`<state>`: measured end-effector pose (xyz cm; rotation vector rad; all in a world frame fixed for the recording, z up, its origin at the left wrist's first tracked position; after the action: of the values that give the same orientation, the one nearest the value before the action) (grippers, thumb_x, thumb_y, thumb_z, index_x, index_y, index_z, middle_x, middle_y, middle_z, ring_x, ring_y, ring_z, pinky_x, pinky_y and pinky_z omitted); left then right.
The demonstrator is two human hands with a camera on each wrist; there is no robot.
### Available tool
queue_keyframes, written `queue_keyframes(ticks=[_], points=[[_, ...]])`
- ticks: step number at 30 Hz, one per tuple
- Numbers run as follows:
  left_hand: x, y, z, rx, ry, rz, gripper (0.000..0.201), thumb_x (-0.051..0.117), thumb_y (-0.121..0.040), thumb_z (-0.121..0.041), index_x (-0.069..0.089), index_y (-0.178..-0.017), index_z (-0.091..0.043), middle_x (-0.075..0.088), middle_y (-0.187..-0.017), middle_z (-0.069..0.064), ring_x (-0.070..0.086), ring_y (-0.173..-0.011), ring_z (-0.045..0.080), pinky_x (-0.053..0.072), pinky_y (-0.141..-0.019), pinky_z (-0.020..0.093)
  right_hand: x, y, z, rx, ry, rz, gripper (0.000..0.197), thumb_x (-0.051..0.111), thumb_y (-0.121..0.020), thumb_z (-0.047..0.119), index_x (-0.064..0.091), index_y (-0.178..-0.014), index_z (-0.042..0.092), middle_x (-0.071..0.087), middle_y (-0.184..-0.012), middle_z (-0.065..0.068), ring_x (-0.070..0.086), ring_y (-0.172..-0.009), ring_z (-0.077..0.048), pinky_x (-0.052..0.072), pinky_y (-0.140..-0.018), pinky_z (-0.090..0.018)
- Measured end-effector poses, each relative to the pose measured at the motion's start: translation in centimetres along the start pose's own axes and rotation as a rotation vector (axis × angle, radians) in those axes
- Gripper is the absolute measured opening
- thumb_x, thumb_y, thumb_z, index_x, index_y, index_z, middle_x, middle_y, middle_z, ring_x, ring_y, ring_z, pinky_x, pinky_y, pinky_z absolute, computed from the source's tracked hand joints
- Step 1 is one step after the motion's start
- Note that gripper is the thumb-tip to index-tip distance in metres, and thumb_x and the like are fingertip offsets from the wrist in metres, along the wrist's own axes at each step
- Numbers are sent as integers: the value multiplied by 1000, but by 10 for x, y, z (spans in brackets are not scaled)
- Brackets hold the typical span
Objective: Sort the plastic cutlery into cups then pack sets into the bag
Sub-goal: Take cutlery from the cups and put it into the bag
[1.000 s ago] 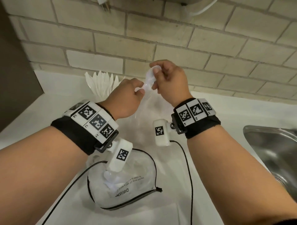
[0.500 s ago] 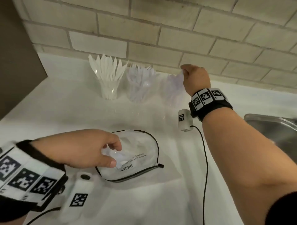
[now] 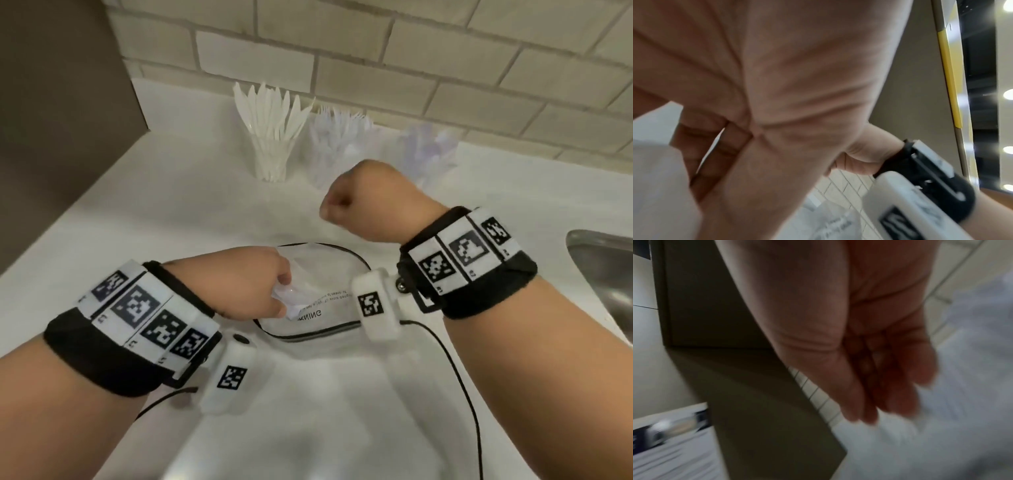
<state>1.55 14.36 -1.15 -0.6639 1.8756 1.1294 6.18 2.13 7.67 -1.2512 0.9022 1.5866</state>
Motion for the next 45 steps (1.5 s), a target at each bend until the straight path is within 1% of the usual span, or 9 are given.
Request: queue_keyframes(ticks=[5,11,16,18,22,30,34,39,45], points=[[13,3,-2,-30,-102,-12,53,68,-74,-46,58,-116,-16,42,-123,-1,53,-102,16,50,-87,32,90,28,40,-114,222,502,30,67,-82,39,67,-76,9,65,-74,-3,59,-66,-18,42,-54,-26],[27,13,7,-53,-90,-49,78,72,-64,-57,46,-128,-20,26,-138,-4,31,-124,18,44,-97,35,111,42,33,-38,319,531,46,72,-77,46,57,-102,11,56,-82,0,55,-76,-20,42,-62,-27],[25,16,7,-54,-63,-43,86,72,-61,-61,43,-132,-25,26,-135,-6,29,-121,19,44,-97,36,112,43,36,-3,328,559,41,67,-81,49,48,-72,14,50,-68,2,50,-63,-18,33,-49,-26],[26,15,7,-51,-47,-41,86,74,-61,-59,42,-133,-24,26,-135,-5,30,-121,19,45,-96,36,108,42,35,-11,300,608,37,70,-81,42,59,-97,10,57,-80,0,52,-70,-18,36,-55,-26],[32,19,7,-59,-47,-54,86,79,-53,-50,43,-127,-24,27,-131,-6,30,-117,18,49,-89,36,103,46,29,-15,304,744,81,81,-72,33,36,-137,16,49,-91,5,51,-80,-17,45,-65,-27],[40,33,-14,48,-31,128,68,75,-62,-58,41,-120,-53,23,-127,-11,23,-120,16,46,-91,40,116,45,25,-36,232,573,75,80,-72,29,37,-133,22,47,-85,6,53,-79,-21,45,-68,-31],[48,34,-20,63,-125,144,62,67,-67,-62,37,-122,-57,26,-120,-8,25,-119,20,40,-95,46,114,45,24,-33,189,515,64,77,-75,30,44,-129,21,53,-91,2,55,-85,-22,46,-71,-32],[55,39,-18,5,-163,220,62,63,-75,-59,34,-130,-59,3,-146,-9,13,-137,29,32,-106,53,108,47,18,-58,229,501,79,82,-69,28,41,-136,21,56,-121,-5,59,-103,-25,52,-85,-37],[55,32,-17,1,-185,236,49,60,-78,-52,42,-123,-57,8,-146,-6,24,-134,26,37,-102,51,110,51,23,-100,327,582,80,84,-66,32,41,-131,15,59,-112,-3,59,-94,-22,51,-74,-31]])
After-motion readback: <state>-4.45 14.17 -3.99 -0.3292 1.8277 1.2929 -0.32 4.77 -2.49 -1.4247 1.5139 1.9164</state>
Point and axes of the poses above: each hand's wrist, its own y-axis away from the middle knuckle, its own x-axis out of the palm, z = x × y, the point moved 7 cm from there along -y, towards the middle knuckle
